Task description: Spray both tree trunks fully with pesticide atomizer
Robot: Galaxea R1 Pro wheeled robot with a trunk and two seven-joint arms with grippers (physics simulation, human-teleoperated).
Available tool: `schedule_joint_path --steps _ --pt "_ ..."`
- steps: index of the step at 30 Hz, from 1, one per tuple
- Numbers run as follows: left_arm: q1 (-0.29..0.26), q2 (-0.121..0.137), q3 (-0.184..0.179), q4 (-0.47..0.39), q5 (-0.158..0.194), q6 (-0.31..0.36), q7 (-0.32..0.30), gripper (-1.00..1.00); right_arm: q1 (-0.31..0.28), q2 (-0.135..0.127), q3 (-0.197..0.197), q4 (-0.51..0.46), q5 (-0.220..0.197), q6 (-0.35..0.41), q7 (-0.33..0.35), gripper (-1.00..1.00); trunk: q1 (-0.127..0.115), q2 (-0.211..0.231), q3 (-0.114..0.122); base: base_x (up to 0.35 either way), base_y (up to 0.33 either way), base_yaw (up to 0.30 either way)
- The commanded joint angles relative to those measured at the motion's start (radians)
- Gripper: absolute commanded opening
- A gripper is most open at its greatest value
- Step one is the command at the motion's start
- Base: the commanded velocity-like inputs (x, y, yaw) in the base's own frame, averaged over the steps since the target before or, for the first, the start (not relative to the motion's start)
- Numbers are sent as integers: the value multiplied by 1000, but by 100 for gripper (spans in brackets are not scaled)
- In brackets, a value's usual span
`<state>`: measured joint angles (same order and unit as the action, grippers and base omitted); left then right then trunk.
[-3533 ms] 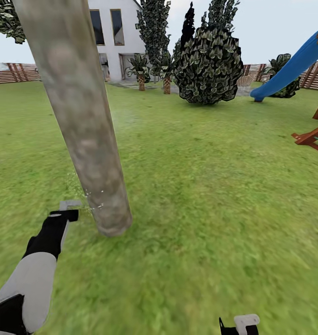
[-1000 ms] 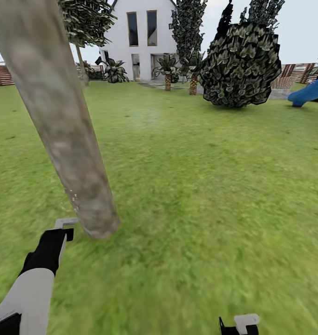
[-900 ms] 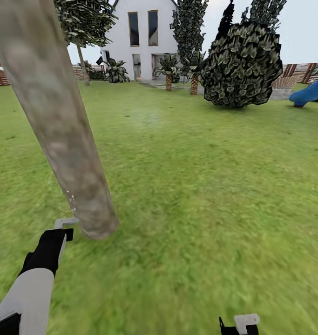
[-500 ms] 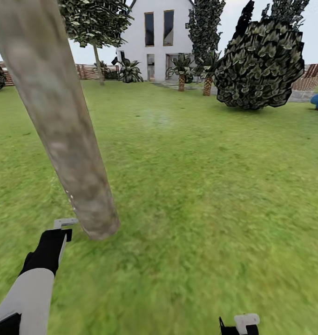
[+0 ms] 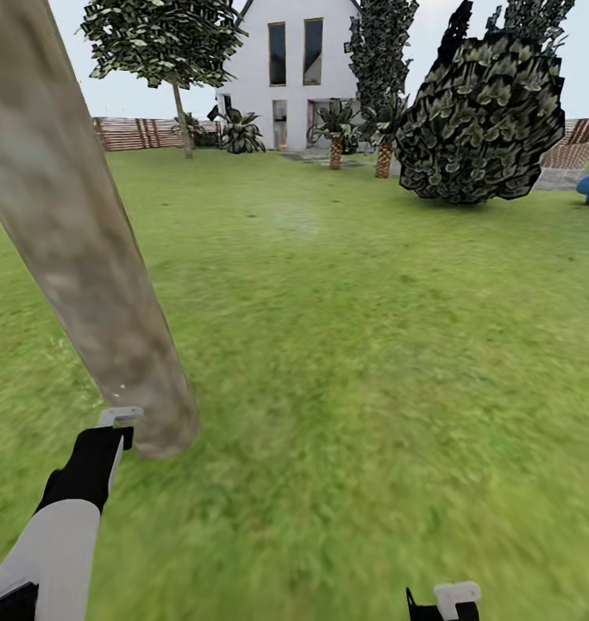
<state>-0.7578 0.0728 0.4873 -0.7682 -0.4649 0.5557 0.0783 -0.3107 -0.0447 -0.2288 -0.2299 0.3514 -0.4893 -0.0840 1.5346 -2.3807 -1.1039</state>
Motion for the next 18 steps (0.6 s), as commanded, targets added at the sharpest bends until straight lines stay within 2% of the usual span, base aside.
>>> schedule_joint_path --steps 1,6,11,13,16,18 --pt "8 0 0 9 -1 4 2 -100 -1 0 -4 1 11 -3 -5 100 0 0 -1 228 -204 175" --pt "23 13 1 91 -5 -7 1 -100 -1 0 -4 1 11 -3 -5 100 0 0 -1 117 -90 241" --pt "22 -1 5 98 -1 -7 40 -100 -1 0 -4 1 11 -3 -5 100 0 0 -1 4 -3 36" --pt "17 5 5 98 -1 -6 43 -100 -1 0 -4 1 11 -3 -5 100 0 0 -1 0 0 0" --pt "13 31 6 90 -1 -3 41 -100 -1 0 -4 1 11 -3 -5 100 0 0 -1 0 0 0" --pt "12 67 8 85 5 0 33 -100 -1 0 -4 1 11 -3 -4 100 0 0 -1 0 0 0"
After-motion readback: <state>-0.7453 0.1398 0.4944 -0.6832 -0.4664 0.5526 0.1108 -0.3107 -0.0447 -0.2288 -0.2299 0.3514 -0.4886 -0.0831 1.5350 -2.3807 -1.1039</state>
